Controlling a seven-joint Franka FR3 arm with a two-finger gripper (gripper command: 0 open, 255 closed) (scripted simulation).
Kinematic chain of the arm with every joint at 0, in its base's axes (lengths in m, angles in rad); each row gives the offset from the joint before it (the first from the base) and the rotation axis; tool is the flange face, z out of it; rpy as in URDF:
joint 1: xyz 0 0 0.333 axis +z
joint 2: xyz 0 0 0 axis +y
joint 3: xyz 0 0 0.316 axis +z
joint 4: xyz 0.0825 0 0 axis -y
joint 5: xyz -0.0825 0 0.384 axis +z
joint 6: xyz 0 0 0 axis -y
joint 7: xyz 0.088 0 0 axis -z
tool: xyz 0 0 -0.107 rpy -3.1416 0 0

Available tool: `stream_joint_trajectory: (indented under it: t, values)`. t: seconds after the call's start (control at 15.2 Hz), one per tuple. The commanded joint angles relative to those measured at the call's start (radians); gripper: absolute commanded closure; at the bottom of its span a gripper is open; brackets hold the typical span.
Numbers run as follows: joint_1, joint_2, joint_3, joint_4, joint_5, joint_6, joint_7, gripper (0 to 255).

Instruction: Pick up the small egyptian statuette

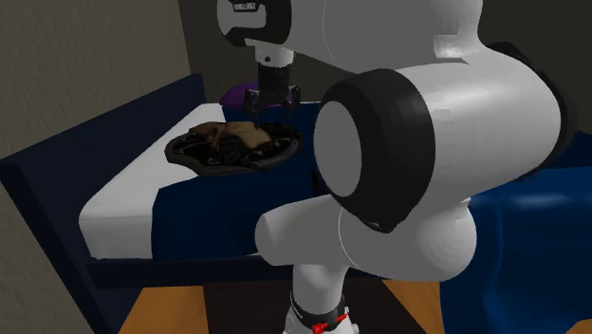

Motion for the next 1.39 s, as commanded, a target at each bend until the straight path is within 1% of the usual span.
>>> stream_joint_trajectory:
  t: [0.0,0.4,0.73,0.79,1.25,1.32]
  values:
    - [-0.016,-0.048,-0.006,-0.064,-0.031,-0.010,-0.009,0]
    - [-0.066,-0.182,-0.023,-0.228,-0.125,-0.053,-0.035,0]
    - [-0.118,-0.307,-0.048,-0.354,-0.219,-0.107,-0.070,0]
    - [-0.123,-0.318,-0.050,-0.363,-0.227,-0.112,-0.074,0]
    - [-0.128,-0.348,-0.061,-0.475,-0.239,-0.031,-0.062,0]
    - [-0.128,-0.348,-0.061,-0.475,-0.239,-0.031,-0.062,0]
